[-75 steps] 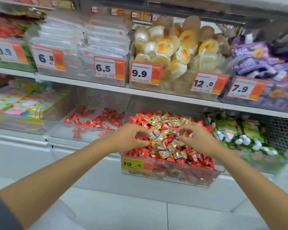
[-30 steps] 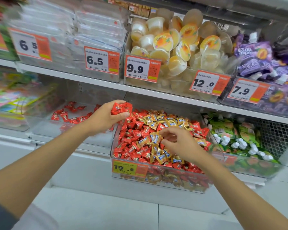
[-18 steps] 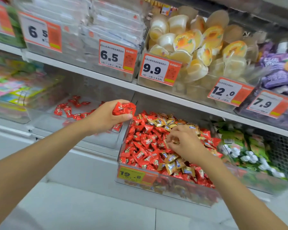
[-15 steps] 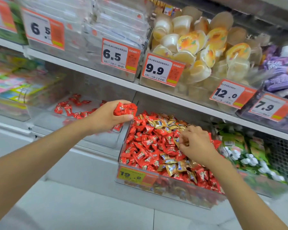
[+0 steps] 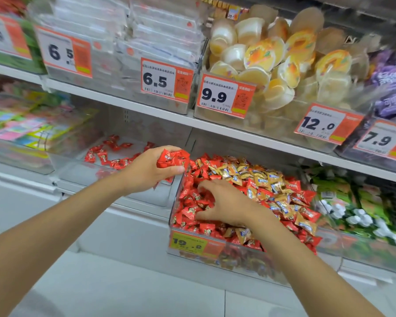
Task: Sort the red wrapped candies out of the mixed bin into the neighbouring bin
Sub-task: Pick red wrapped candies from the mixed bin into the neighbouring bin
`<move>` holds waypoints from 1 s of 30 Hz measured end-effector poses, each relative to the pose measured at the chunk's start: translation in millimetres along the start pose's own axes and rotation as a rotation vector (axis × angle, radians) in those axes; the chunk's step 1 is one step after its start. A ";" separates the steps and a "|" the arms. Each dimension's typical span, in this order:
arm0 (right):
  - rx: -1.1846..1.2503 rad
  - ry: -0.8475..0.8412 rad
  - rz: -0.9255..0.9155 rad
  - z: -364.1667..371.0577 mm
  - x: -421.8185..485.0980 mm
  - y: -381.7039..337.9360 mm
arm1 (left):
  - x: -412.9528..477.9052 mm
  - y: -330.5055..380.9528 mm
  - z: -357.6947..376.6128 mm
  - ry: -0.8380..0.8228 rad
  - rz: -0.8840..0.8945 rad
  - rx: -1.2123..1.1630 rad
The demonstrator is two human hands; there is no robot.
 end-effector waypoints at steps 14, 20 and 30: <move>0.164 -0.103 -0.020 38.6 8.2 -7.4 | -3.0 -5.4 -0.3 -0.018 -0.013 0.041; 0.246 -0.035 -0.074 28.3 7.2 -17.1 | -3.2 -7.0 3.8 -0.034 -0.015 0.048; 0.375 0.153 -0.070 -37.9 -14.2 -1.0 | -7.4 -16.7 -10.7 0.008 -0.036 0.061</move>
Point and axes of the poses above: each hand's wrist, its own x-axis towards the middle knuckle, its own z-axis out of the palm, y = z × x, the point moved 10 cm from there along x, towards the middle knuckle, and after that the axes turned 13 degrees about x, right-handed, at the moved point
